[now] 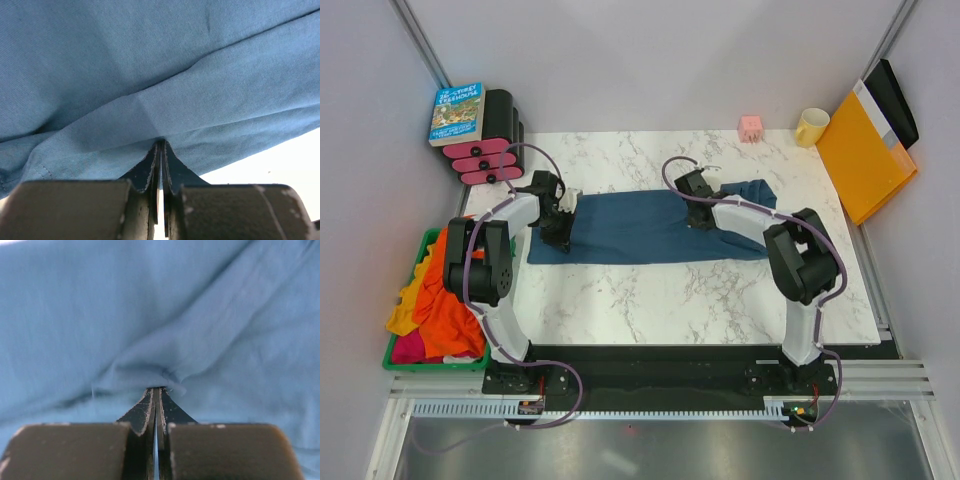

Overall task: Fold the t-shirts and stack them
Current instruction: Fold the other side of the tshirt into a rectangle, then rotate the tshirt 90 degrees

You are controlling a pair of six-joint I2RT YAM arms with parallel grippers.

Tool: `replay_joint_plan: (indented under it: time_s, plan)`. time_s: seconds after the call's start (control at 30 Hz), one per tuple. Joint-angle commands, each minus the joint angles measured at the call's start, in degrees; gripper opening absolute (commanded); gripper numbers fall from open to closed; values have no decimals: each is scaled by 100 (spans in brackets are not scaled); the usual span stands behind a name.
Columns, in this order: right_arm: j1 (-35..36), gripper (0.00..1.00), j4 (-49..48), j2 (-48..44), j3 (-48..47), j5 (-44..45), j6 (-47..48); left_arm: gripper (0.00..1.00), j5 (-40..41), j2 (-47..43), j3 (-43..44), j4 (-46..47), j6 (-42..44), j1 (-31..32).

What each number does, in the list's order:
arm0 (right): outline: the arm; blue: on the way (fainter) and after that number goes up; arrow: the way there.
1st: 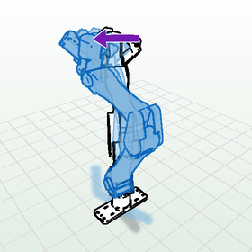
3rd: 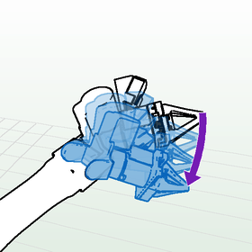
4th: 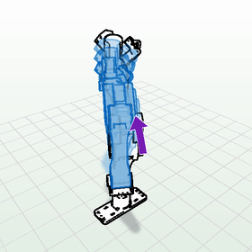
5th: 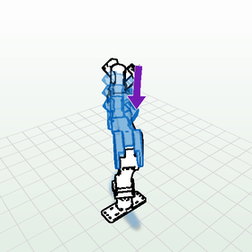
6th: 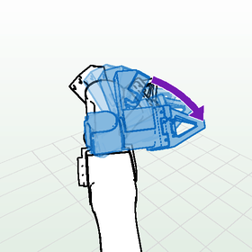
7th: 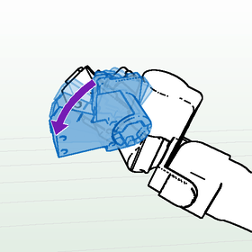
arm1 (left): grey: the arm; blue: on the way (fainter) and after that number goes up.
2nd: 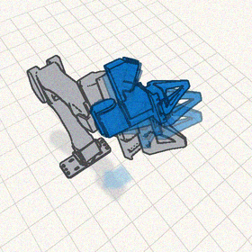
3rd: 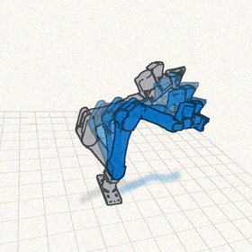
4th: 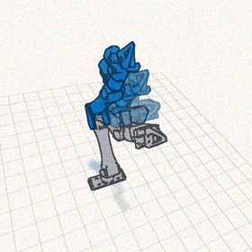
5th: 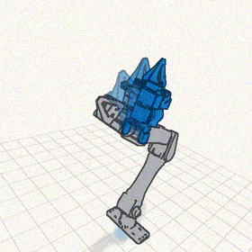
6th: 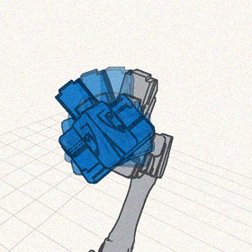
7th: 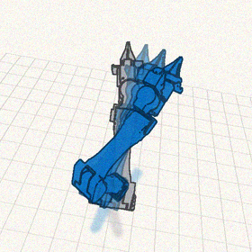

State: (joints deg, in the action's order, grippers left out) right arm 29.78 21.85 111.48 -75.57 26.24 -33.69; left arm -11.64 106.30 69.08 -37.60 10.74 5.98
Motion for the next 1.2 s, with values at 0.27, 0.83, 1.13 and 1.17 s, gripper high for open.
replay_joint_plan:
  time_s: [0.27,0.83,1.13,1.17]
  plan:
    - [-367,0,145,892,-1784,453,345,8,-40,-13,-193,16,42,-9]
    - [-60,29,101,-733,144,-48,-592,38,468,300,1150,184,-248,-114]
    - [-42,20,65,-409,773,-40,-1324,32,1190,1129,1170,-10,-3,-114]
    - [-60,20,83,-269,720,-66,-1333,32,1295,1191,1108,-27,41,-114]
